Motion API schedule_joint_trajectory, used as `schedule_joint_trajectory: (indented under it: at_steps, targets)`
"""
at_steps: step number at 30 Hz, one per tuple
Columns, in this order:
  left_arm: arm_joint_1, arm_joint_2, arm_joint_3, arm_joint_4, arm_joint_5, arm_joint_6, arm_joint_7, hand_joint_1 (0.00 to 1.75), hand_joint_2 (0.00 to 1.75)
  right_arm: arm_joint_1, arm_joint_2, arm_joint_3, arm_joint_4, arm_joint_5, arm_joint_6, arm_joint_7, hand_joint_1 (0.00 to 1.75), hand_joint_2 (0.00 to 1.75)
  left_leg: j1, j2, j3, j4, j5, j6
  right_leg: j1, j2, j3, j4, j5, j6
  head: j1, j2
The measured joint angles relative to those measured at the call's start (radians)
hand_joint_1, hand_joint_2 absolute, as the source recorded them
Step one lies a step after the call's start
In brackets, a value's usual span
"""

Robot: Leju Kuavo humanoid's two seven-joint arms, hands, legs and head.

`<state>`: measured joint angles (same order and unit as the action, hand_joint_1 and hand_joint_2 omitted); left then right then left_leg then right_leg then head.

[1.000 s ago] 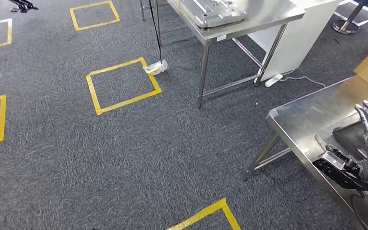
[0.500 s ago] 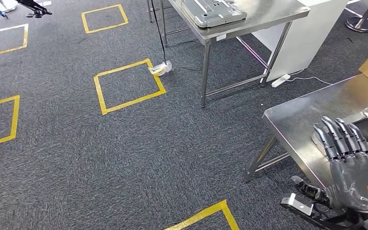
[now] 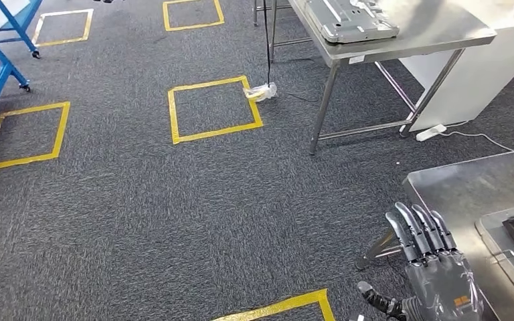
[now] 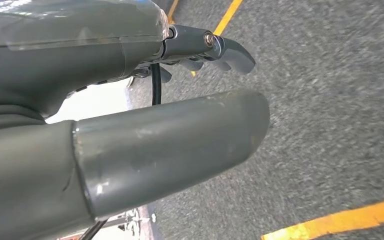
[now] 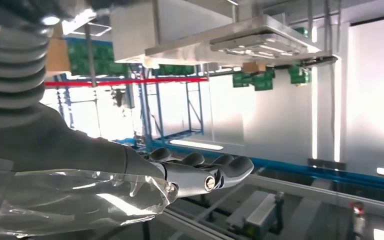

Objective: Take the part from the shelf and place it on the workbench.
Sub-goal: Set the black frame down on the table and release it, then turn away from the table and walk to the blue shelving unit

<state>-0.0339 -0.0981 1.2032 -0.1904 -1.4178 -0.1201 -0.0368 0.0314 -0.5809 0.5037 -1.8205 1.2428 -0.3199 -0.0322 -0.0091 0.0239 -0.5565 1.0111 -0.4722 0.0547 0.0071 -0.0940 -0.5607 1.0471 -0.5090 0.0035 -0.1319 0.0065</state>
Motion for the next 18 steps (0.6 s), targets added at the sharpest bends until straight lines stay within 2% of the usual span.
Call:
schedule_joint_trajectory:
  at_steps: [2,3,4,5,6,7,8,10,12,13,14,15,16,18]
  targets:
    - [0.000,0.000,0.000,0.000,0.000,0.000,-0.001,0.00,0.00,0.020,0.007,0.013,0.003,0.009,-0.013,0.009,0.00,0.87,0.006,-0.020,0.005,-0.012,0.010,0.006,-0.008,0.062,-0.035,0.082,-0.053,0.009,0.001,0.000]
    - [0.000,0.001,0.000,0.000,0.000,-0.001,-0.001,0.00,0.00,0.032,0.012,0.022,0.007,0.015,-0.018,0.015,0.00,1.31,0.006,-0.031,0.003,-0.013,0.012,0.008,-0.011,0.082,-0.065,0.146,-0.086,0.012,0.001,0.000]
    - [0.000,0.001,0.000,0.000,0.000,-0.001,0.000,0.00,0.00,0.044,0.018,0.030,0.012,0.023,-0.021,0.021,0.00,1.75,0.006,-0.043,0.001,-0.012,0.012,0.008,-0.013,0.089,-0.094,0.206,-0.110,0.015,0.001,0.000]
    - [0.001,0.002,0.000,0.000,0.000,-0.001,0.001,0.00,0.00,0.054,0.025,0.039,0.018,0.032,-0.026,0.030,0.00,1.75,0.006,-0.057,0.001,-0.010,0.013,0.008,-0.016,0.092,-0.111,0.242,-0.116,0.018,0.001,0.000]
    - [0.002,0.003,0.000,0.000,0.000,-0.001,0.002,0.00,0.00,0.063,0.033,0.047,0.025,0.042,-0.032,0.039,0.00,1.75,0.006,-0.070,0.000,-0.008,0.012,0.007,-0.018,0.093,-0.112,0.242,-0.102,0.019,0.001,0.000]
    - [0.003,0.003,0.001,0.000,0.000,-0.001,0.004,0.00,0.00,0.070,0.042,0.055,0.034,0.051,-0.039,0.050,0.00,1.75,0.007,-0.084,0.001,-0.004,0.011,0.006,-0.021,0.096,-0.092,0.201,-0.069,0.020,0.001,0.000]
    - [0.004,0.004,0.001,0.000,0.001,-0.001,0.006,0.00,0.00,0.077,0.050,0.062,0.043,0.058,-0.047,0.061,0.00,1.75,0.008,-0.098,0.001,0.000,0.009,0.003,-0.024,0.107,-0.061,0.133,-0.031,0.020,0.001,0.000]
    - [0.004,0.005,0.005,0.000,0.003,-0.001,0.012,0.00,0.00,0.088,0.066,0.079,0.067,0.067,-0.067,0.090,0.00,1.75,0.009,-0.122,-0.004,0.009,0.006,-0.006,-0.027,0.150,-0.007,0.018,0.012,0.017,0.001,0.000]
    - [0.005,0.006,0.011,0.000,0.004,-0.001,0.017,0.00,0.00,0.098,0.083,0.100,0.101,0.066,-0.095,0.128,0.00,1.75,0.013,-0.143,-0.014,0.013,0.007,-0.019,-0.024,0.170,0.005,-0.013,0.012,0.013,0.001,0.000]
    - [0.007,0.007,0.013,0.000,0.004,-0.001,0.019,0.00,0.00,0.102,0.092,0.111,0.120,0.062,-0.113,0.150,0.00,1.75,0.016,-0.155,-0.019,0.013,0.009,-0.026,-0.022,0.160,0.005,-0.017,0.014,0.010,0.000,0.000]
    - [0.009,0.007,0.015,0.000,0.003,0.000,0.021,0.00,0.00,0.104,0.101,0.121,0.140,0.054,-0.131,0.172,0.00,1.75,0.019,-0.154,-0.022,0.015,0.008,-0.032,-0.022,0.147,0.008,-0.021,0.017,0.004,0.000,0.000]
    - [0.011,0.007,0.017,0.000,0.002,0.000,0.023,0.00,0.00,0.106,0.110,0.132,0.160,0.043,-0.151,0.193,0.00,1.75,0.018,-0.137,-0.028,0.026,0.001,-0.036,-0.022,0.134,0.011,-0.027,0.019,-0.003,0.000,0.000]
    - [0.011,0.007,0.017,0.000,0.000,0.001,0.025,0.00,0.00,0.110,0.119,0.142,0.181,0.029,-0.173,0.214,0.00,1.75,0.017,-0.111,-0.041,0.053,-0.017,-0.039,-0.023,0.120,0.015,-0.033,0.021,-0.010,0.000,0.000]
    - [0.008,0.008,0.017,0.000,-0.003,0.003,0.028,0.00,0.00,0.121,0.136,0.165,0.232,-0.006,-0.221,0.253,0.00,1.75,0.016,-0.054,-0.095,0.163,-0.076,-0.044,-0.021,0.090,0.020,-0.038,0.020,-0.020,-0.001,0.000]
